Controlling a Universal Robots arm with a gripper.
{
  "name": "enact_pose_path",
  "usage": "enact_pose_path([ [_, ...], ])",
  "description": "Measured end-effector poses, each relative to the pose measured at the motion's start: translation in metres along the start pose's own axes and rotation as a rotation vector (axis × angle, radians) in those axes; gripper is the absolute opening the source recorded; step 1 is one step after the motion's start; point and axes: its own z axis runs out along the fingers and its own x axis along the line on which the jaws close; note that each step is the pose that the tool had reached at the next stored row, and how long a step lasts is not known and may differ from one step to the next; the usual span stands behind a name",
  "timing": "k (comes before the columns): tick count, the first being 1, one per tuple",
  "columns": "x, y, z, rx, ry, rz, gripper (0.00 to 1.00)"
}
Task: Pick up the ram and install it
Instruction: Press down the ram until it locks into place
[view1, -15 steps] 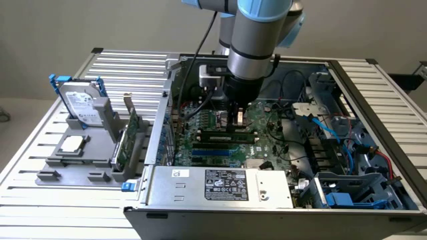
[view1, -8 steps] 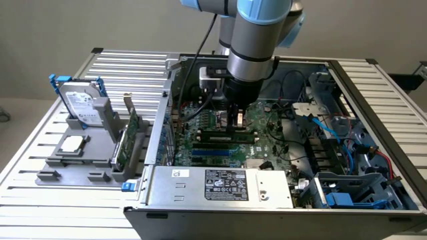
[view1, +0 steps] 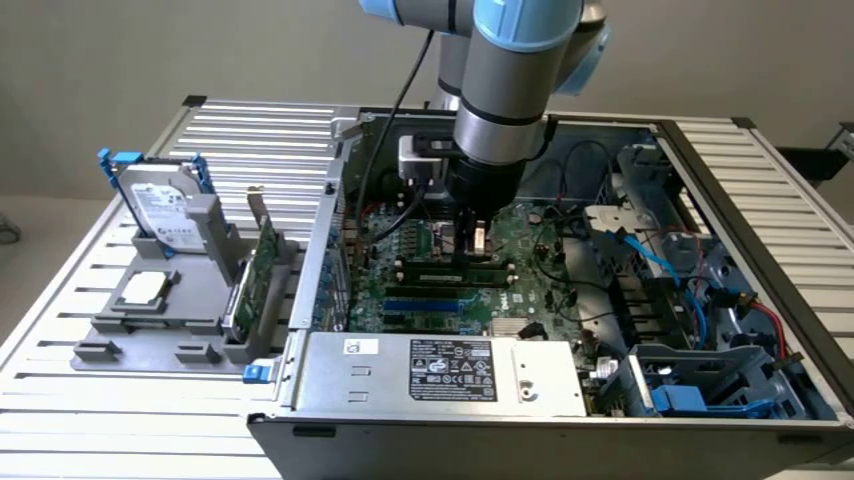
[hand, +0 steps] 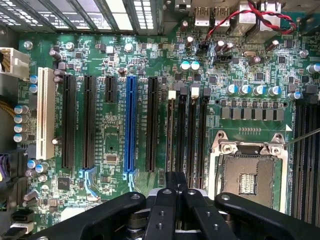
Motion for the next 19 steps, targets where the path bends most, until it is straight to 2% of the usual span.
enact_pose_path([
  [4, 0.000, 0.0001, -0.0017, 0.0007, -0.0018, 0.000, 0.11],
  [5, 0.000, 0.0002, -0.0046, 0.0009, -0.0027, 0.000, 0.11],
  [8, 0.001, 0.0012, -0.0168, -0.0027, -0.0005, 0.000, 0.11],
  [11, 0.002, 0.0017, -0.0235, -0.0037, -0.0003, 0.000, 0.11],
  [19, 0.002, 0.0017, -0.0239, -0.0041, -0.0007, 0.000, 0.11],
])
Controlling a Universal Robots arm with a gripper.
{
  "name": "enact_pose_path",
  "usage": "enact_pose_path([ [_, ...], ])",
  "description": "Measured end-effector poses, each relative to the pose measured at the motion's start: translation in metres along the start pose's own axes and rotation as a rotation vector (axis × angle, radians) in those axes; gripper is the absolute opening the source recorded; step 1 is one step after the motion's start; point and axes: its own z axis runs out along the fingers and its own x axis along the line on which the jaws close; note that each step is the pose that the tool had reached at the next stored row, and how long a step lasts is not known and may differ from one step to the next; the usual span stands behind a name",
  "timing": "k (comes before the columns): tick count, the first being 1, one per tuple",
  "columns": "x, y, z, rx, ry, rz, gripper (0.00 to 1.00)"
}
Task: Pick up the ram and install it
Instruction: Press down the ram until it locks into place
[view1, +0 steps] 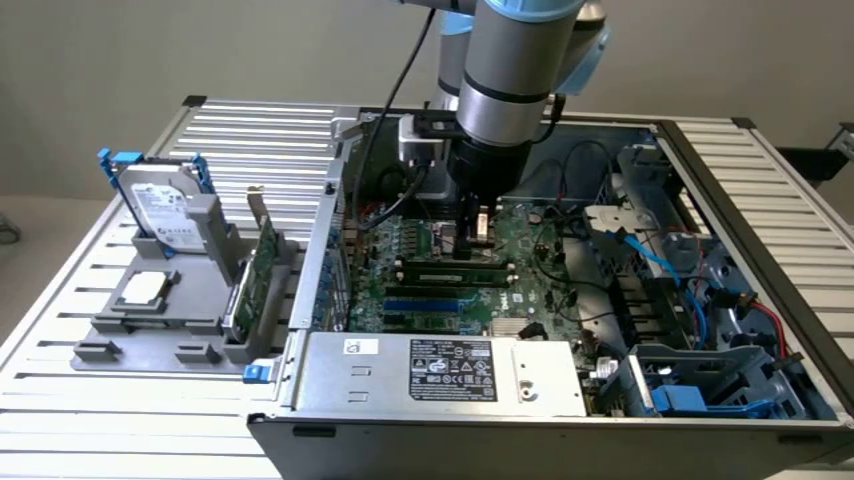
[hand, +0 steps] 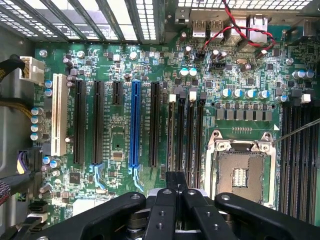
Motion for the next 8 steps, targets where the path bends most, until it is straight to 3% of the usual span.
enact_pose_path([
  [8, 0.0000, 0.0000, 0.0000, 0.0000, 0.0000, 0.000, 0.11],
])
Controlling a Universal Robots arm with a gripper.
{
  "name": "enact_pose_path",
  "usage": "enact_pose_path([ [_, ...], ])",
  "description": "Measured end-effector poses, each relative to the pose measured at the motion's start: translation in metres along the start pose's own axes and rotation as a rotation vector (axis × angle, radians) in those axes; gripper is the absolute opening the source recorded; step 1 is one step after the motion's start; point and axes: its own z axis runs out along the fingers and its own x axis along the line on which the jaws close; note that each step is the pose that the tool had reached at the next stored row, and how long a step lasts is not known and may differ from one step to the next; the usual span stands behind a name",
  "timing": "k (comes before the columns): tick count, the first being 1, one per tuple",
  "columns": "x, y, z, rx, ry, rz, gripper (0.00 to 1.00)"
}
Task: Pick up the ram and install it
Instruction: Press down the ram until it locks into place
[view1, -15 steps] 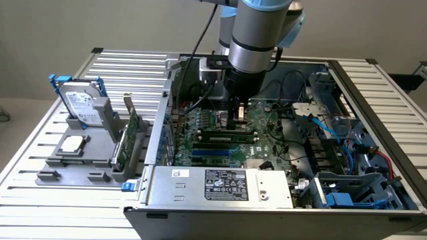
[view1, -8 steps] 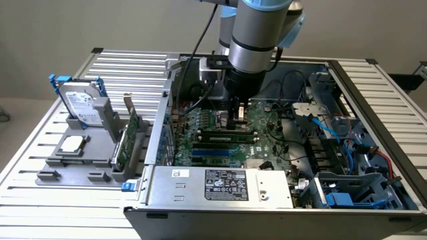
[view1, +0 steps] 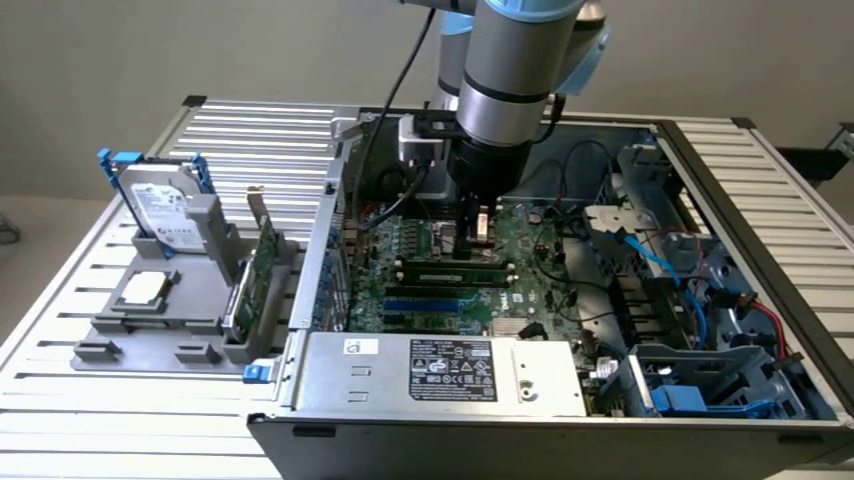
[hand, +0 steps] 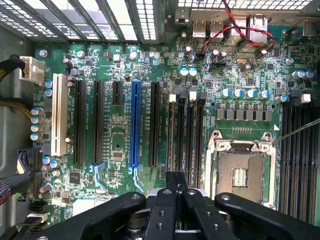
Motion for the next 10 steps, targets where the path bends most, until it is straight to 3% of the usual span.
enact_pose_path([
  [5, 0.0000, 0.0000, 0.0000, -0.0002, 0.0002, 0.000, 0.11],
  [10, 0.0001, 0.0000, 0.0005, -0.0011, -0.0049, 0.070, 0.11],
])
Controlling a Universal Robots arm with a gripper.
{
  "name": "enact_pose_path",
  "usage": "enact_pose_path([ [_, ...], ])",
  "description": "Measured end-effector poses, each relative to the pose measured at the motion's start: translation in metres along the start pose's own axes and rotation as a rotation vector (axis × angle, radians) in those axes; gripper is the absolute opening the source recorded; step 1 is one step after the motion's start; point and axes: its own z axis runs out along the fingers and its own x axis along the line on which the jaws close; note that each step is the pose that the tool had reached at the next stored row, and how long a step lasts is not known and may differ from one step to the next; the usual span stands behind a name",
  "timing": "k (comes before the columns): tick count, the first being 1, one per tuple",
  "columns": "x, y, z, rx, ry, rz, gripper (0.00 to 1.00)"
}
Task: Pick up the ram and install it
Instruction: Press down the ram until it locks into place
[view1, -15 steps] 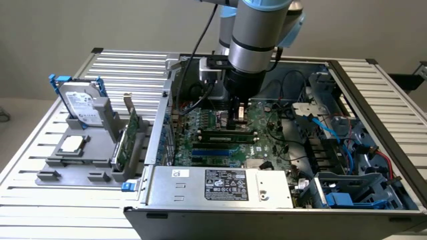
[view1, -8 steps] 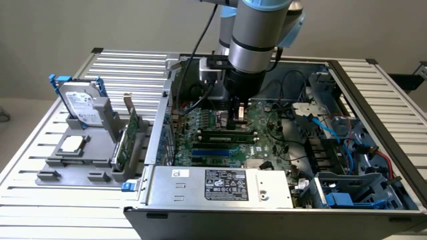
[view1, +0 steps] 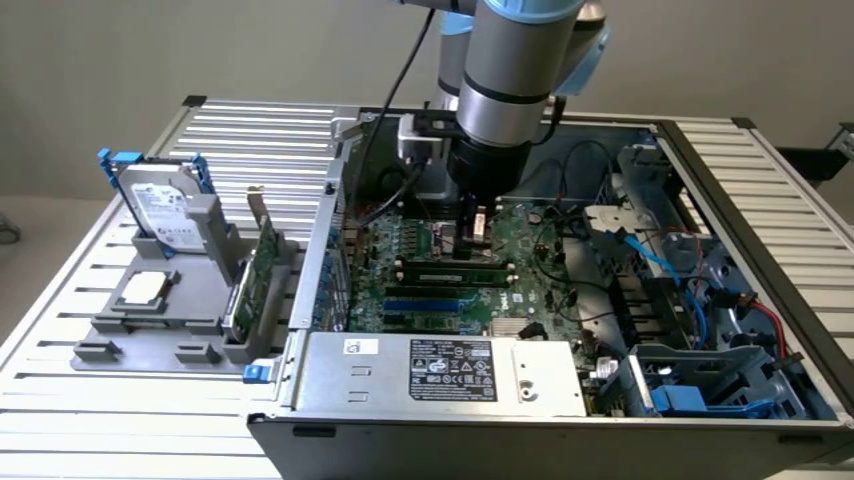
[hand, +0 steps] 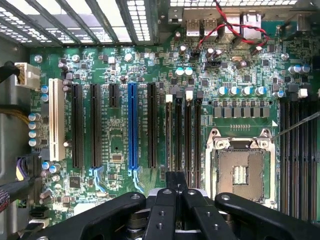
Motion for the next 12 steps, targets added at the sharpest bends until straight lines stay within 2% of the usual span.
enact_pose_path([
  [12, 0.0001, 0.0000, 0.0001, -0.0026, -0.0145, 0.197, 0.11],
])
